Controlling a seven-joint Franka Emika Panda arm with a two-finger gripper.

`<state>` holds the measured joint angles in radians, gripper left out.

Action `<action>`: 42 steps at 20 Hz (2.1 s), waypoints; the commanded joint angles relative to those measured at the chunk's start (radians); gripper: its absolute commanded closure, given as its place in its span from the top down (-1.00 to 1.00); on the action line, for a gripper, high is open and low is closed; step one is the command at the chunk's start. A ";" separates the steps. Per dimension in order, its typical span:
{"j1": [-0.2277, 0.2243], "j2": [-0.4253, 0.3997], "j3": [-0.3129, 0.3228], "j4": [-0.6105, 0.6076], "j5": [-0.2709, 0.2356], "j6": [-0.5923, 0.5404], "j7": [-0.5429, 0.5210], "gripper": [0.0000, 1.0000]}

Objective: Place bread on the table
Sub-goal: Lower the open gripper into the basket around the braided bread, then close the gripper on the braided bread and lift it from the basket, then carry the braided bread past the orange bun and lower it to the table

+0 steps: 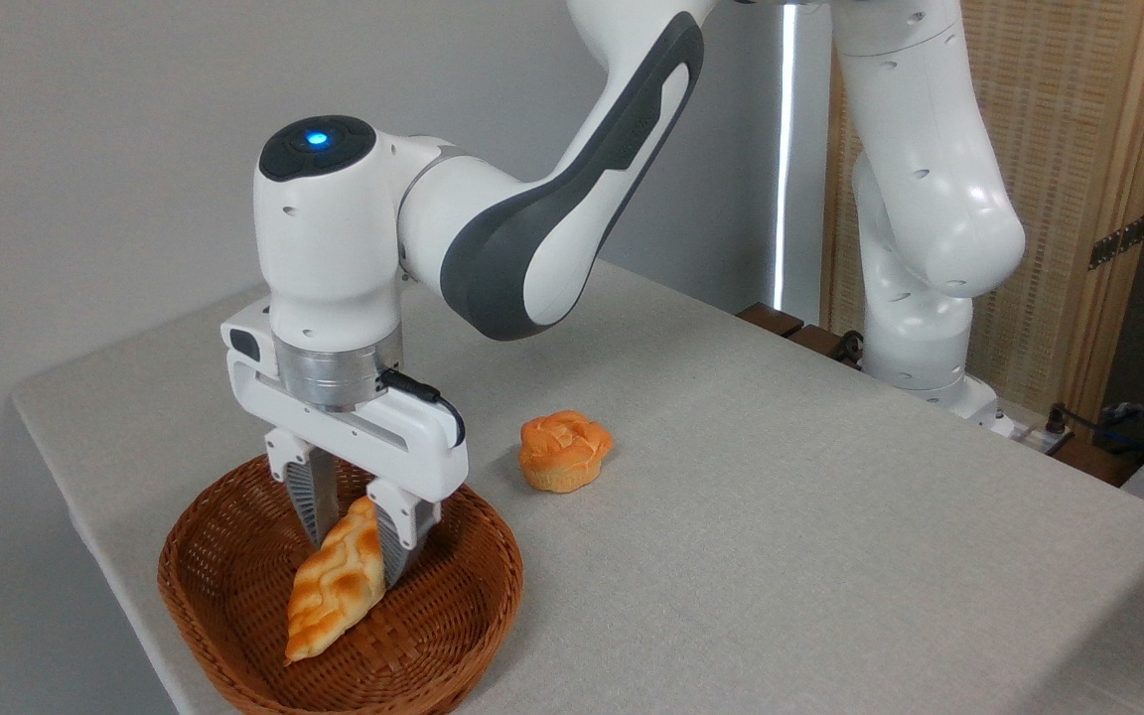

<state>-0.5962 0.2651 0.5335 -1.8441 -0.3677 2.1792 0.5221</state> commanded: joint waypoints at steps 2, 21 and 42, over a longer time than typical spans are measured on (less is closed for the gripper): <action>-0.002 -0.009 0.000 0.000 0.006 0.022 -0.005 -0.58; 0.009 -0.325 0.057 0.026 0.233 -0.447 0.134 -0.38; 0.009 -0.371 0.046 -0.172 0.400 -0.542 0.285 1.00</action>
<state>-0.5816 -0.1049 0.5904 -2.0086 0.0119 1.6028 0.7912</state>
